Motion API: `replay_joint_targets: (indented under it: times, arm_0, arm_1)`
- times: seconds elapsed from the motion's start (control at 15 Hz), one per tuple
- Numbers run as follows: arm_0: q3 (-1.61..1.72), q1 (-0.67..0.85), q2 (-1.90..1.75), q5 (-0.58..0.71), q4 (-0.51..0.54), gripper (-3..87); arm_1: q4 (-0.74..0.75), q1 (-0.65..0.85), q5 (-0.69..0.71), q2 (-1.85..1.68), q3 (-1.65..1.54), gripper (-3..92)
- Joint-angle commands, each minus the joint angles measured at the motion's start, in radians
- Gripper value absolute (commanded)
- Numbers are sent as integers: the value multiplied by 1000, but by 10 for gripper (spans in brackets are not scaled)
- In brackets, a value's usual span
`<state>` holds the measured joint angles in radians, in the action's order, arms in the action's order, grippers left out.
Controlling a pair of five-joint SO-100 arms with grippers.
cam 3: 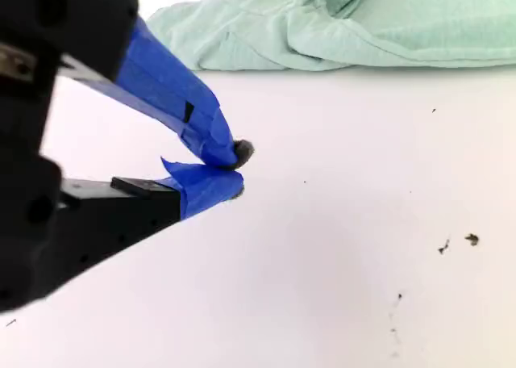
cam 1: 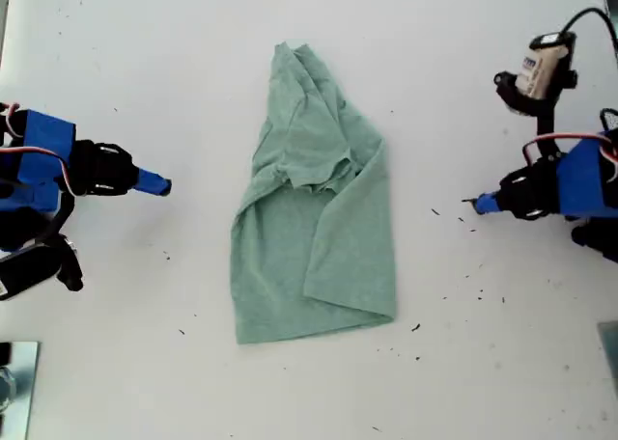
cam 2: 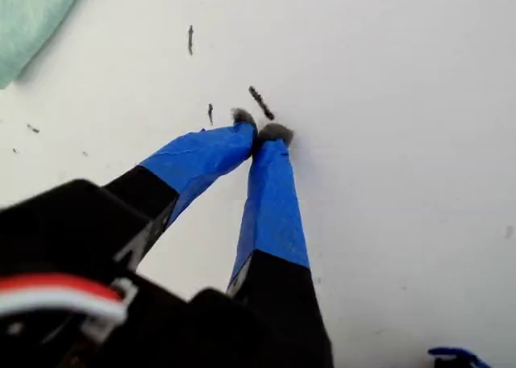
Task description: Fold t shirt
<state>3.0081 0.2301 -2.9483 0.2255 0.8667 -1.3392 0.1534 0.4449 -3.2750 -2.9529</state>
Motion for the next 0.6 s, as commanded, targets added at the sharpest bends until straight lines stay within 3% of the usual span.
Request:
replay_joint_targets:
  times: [0.0,0.4,0.53]
  arm_0:
    - [-175,-41,117,-44,49,-2]
    - [-1350,-314,1012,-163,545,-1]
    - [-1600,-367,1197,-166,632,235]
  arm_1:
    - [18,31,31,-28,-8,23]
    - [34,54,29,-78,-83,23]
    - [-2,55,32,-149,-100,23]
